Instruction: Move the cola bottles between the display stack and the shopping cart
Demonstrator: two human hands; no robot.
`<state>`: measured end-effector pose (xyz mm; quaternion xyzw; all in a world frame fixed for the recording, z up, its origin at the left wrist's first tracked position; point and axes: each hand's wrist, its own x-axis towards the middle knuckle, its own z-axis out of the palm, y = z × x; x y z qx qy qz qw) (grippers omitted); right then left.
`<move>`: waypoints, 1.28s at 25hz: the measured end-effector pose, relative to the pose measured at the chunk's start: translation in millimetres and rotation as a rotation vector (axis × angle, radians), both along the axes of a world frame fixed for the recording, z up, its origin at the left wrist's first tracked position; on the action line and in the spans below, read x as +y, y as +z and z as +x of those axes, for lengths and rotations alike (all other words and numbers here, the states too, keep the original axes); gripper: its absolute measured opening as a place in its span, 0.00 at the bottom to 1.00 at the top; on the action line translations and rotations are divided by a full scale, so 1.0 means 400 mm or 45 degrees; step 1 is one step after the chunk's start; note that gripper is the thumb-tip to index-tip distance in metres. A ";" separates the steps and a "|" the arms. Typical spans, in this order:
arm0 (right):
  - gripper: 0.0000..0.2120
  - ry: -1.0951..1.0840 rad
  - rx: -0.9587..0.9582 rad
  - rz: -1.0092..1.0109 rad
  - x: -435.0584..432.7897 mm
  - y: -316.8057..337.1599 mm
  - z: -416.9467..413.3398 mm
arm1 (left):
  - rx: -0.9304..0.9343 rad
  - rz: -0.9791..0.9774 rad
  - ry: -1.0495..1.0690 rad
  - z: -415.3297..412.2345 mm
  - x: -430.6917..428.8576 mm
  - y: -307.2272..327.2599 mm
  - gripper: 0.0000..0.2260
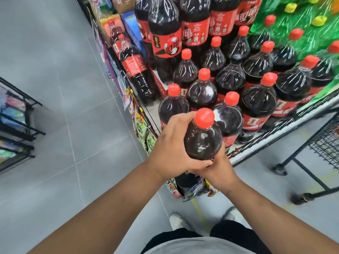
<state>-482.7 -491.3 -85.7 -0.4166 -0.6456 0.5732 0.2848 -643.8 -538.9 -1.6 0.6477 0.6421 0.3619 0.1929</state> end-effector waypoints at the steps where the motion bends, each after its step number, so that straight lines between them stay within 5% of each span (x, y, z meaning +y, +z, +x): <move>1: 0.51 0.005 -0.041 -0.013 -0.001 -0.013 0.000 | -0.011 -0.020 -0.002 -0.001 0.000 -0.013 0.47; 23: 0.50 -0.066 -0.339 -0.097 0.004 -0.108 -0.015 | -0.134 -0.264 0.125 -0.009 0.012 -0.139 0.49; 32: 0.46 0.007 -0.391 -0.029 0.013 -0.076 -0.022 | 0.020 -0.365 0.152 -0.019 0.006 -0.117 0.53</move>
